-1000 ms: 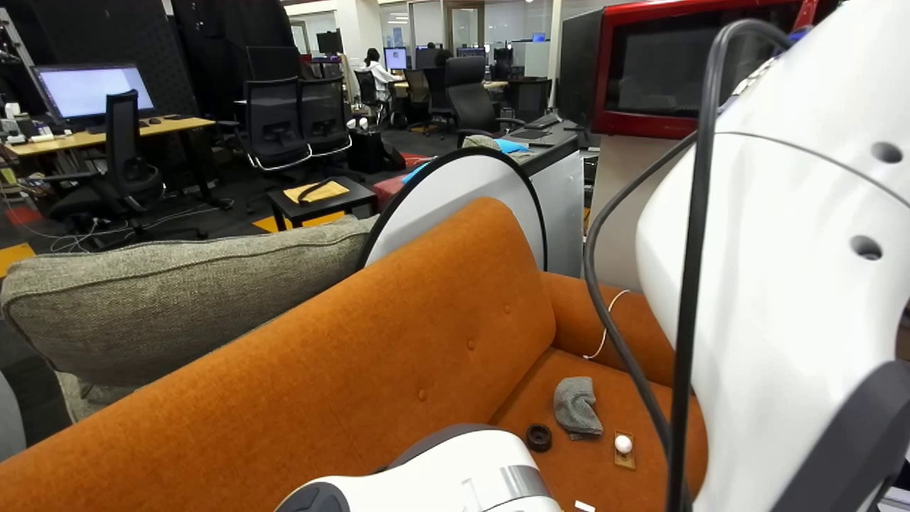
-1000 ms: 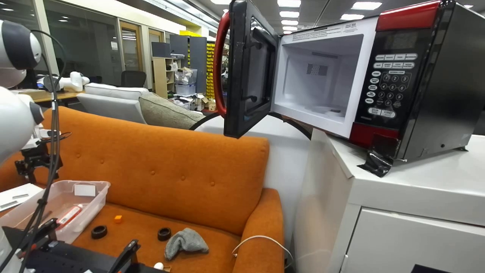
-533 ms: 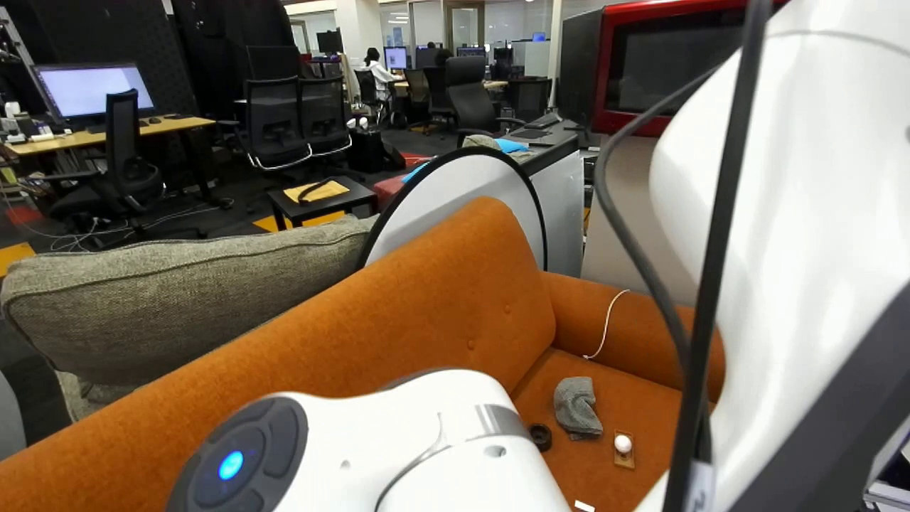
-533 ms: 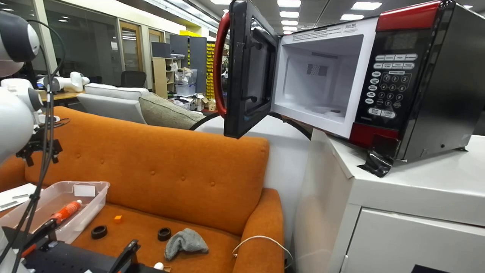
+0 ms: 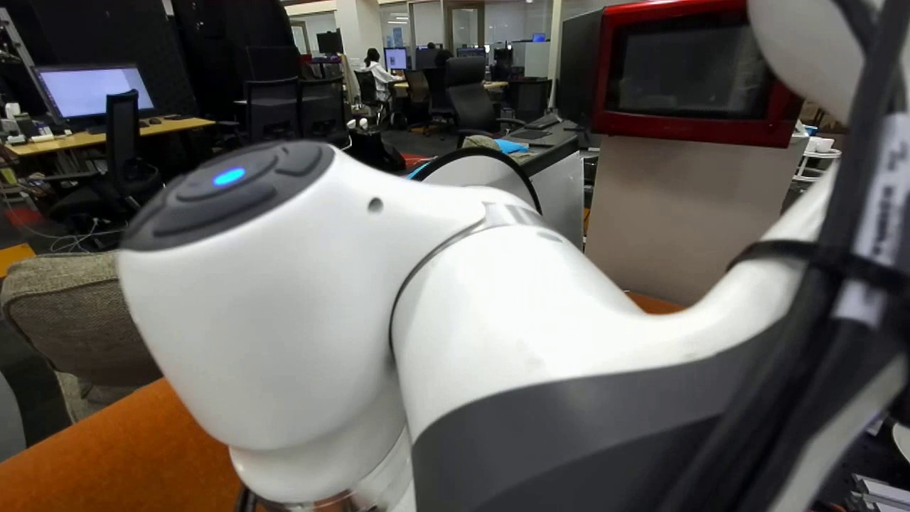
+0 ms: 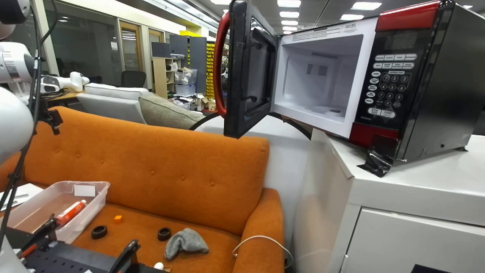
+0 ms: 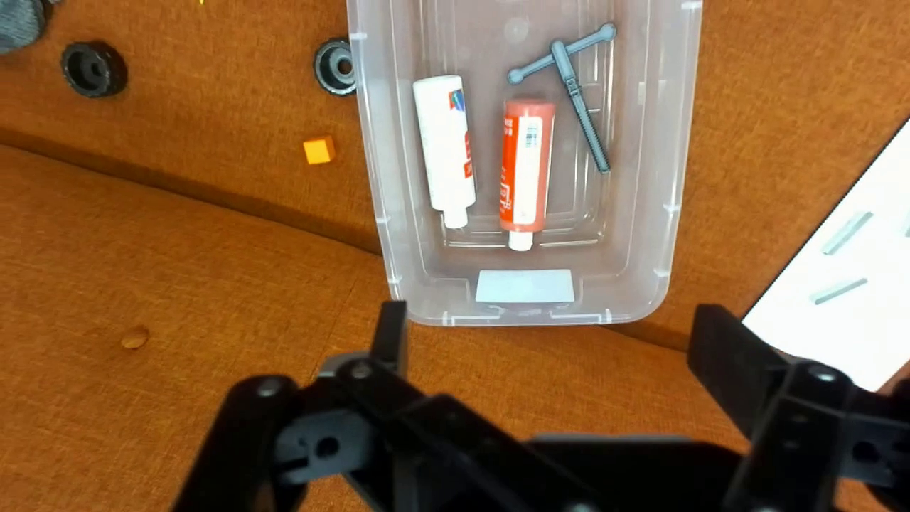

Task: Remove the bottle from the top of the microwave and put it in the box on the couch

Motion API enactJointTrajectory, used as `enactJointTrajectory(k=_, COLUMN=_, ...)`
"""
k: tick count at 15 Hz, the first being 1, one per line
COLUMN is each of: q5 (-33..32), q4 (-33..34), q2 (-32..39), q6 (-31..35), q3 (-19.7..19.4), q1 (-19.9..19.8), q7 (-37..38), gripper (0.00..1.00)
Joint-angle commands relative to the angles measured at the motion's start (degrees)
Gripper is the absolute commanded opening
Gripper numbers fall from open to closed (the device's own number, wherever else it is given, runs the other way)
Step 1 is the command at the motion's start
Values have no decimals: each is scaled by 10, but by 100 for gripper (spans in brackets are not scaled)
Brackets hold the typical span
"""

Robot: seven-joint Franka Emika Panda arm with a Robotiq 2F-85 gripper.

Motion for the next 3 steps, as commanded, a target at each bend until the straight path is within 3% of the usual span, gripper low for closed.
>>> enactJointTrajectory(k=1, q5=1, q4=1, q2=4, q6=2, q3=-1, q1=2, q7=1, gripper=100)
enactJointTrajectory(k=3, q5=1, q4=1, q2=5, q6=5, q3=-2, q1=2, q7=1, gripper=100)
